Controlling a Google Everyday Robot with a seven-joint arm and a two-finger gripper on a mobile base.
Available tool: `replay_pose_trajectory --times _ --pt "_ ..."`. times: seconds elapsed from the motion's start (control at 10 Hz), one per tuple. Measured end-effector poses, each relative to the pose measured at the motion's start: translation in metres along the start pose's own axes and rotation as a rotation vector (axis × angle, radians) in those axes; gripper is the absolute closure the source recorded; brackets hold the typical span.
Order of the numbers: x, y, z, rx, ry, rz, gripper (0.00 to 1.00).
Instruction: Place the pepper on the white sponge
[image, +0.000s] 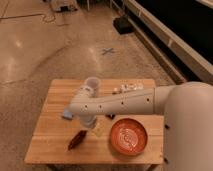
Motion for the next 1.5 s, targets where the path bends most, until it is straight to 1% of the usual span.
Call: replay_pose_trajectory --times 0.1,0.3,0.5,0.6,0.9,1.0,1.1,1.3,1.4,1.5 --pt "-0.008 -0.004 0.006 -0.001 -0.004 -0.014 0.27" --pt "-0.012 -0.008 0.008 -0.007 -0.005 -0.025 0.27" --pt "-0.022 -0.020 0.016 -0.015 -0.012 -0.040 0.27" --pt "-0.023 -0.022 0.021 -0.016 -0.012 -0.042 0.27" --pt "-0.023 -0.022 0.024 -0.019 -0.018 -0.045 0.27" --pt "-0.024 -0.023 0.025 -0.019 -0.021 -0.045 0.29" --pt "-0.024 -0.024 0.024 -0.018 -0.026 -0.045 0.38" --pt "-0.022 -0.023 0.022 -0.019 -0.029 -0.045 0.58" --pt "-0.020 -0.023 0.020 -0.020 -0.029 -0.045 0.66" --pt "-0.019 -0.024 0.019 -0.020 -0.033 -0.044 0.71"
